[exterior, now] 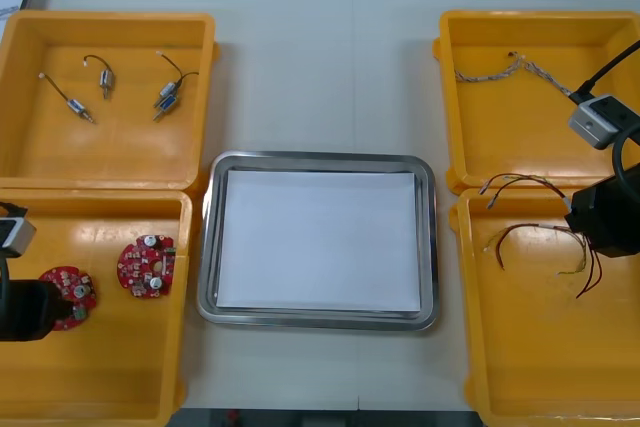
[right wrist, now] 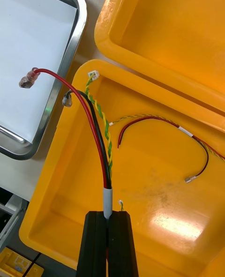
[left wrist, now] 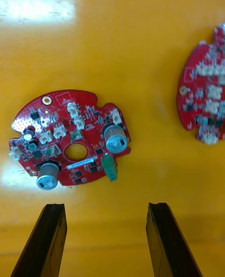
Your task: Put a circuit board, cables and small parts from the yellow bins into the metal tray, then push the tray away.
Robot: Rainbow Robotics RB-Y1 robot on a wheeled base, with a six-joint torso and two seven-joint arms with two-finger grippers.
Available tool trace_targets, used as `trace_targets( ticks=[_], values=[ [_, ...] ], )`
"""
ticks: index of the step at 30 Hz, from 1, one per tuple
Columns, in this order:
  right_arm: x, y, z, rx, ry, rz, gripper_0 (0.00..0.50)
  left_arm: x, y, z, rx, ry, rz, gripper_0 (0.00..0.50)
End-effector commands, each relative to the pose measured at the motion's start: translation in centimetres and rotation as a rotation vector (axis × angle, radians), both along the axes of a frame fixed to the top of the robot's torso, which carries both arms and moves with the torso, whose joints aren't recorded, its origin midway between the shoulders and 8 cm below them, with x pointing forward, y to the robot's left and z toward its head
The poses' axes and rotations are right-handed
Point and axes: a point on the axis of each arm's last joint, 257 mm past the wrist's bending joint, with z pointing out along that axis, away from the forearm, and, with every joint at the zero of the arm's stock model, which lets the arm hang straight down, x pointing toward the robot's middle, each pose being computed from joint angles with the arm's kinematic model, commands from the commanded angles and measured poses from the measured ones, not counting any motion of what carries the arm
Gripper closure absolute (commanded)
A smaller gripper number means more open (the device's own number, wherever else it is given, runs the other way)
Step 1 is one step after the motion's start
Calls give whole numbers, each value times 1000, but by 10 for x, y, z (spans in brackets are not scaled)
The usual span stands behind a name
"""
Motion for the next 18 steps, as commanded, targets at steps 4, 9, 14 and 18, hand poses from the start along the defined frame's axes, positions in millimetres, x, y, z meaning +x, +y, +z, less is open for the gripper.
trace_targets(
  ticks=[4,9,14,18],
  values=[
    [7,-12,19,-14,-42,-43,500,13,-29,-10,-86,-55,172,0],
    [7,-12,19,-14,-42,-43,500,11,-28,-21,-63,-48,181,10],
    [7,-12,19,-14,-42,-43,500,11,-26,-32,-41,-42,178,19],
    [7,-12,19,-14,-42,-43,500,11,-20,-40,-28,-43,176,21]
  ],
)
